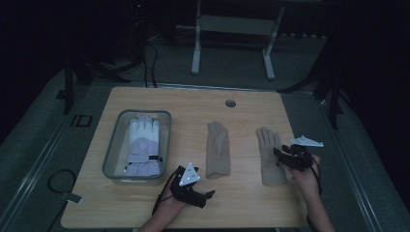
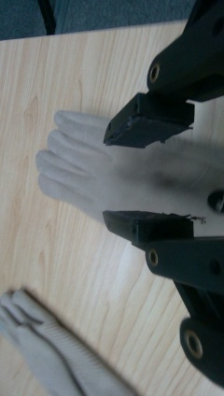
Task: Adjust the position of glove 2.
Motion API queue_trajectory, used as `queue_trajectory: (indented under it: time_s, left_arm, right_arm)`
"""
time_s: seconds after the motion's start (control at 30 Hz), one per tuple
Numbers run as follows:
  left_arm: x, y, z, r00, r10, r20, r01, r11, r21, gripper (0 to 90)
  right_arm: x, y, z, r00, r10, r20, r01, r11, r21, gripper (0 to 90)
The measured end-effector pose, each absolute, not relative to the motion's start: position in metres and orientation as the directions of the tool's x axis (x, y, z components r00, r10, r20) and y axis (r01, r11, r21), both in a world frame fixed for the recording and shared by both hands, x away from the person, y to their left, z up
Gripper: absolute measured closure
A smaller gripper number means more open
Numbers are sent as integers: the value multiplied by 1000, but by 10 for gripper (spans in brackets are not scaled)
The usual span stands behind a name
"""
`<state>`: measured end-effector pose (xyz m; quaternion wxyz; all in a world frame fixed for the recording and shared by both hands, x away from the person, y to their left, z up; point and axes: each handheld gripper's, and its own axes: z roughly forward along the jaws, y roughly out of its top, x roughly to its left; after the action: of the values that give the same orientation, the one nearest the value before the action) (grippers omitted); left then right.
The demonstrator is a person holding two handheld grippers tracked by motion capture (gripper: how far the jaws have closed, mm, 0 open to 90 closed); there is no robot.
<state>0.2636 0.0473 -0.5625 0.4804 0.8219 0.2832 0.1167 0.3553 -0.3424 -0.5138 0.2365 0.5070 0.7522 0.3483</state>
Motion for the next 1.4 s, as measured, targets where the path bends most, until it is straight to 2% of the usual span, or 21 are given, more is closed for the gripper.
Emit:
queue_trajectory:
  time_s: [0.07,0.13,0.43,0.6,0.67,0.73,0.87,1.13,1.4]
  left_arm:
    - [262,48,-562,810,580,-86,357,-371,857,13]
    - [262,48,-562,809,582,-81,355,-375,856,13]
    - [260,49,-562,810,582,-72,349,-380,856,13]
    - [258,50,-562,810,582,-71,349,-382,856,13]
    - [258,50,-562,811,581,-70,348,-383,856,13]
    - [258,50,-563,812,580,-68,347,-385,855,13]
    - [258,49,-563,812,580,-66,345,-386,855,13]
    - [259,48,-564,812,580,-56,341,-394,853,13]
    - [259,49,-564,812,581,-57,340,-392,855,13]
  right_arm:
    - [358,-347,-515,-390,921,11,614,251,748,507]
    - [360,-349,-519,-395,918,29,626,247,740,508]
    - [362,-341,-543,-389,921,24,649,256,717,556]
    - [355,-331,-556,-340,940,-13,616,233,753,684]
    - [353,-328,-556,-318,948,-13,614,216,759,783]
    - [352,-326,-557,-302,953,-14,612,205,764,810]
    - [348,-320,-549,-253,967,-1,610,160,776,834]
    - [344,-294,-517,-243,969,51,574,101,813,835]
    - [345,-267,-503,-245,966,77,565,78,821,835]
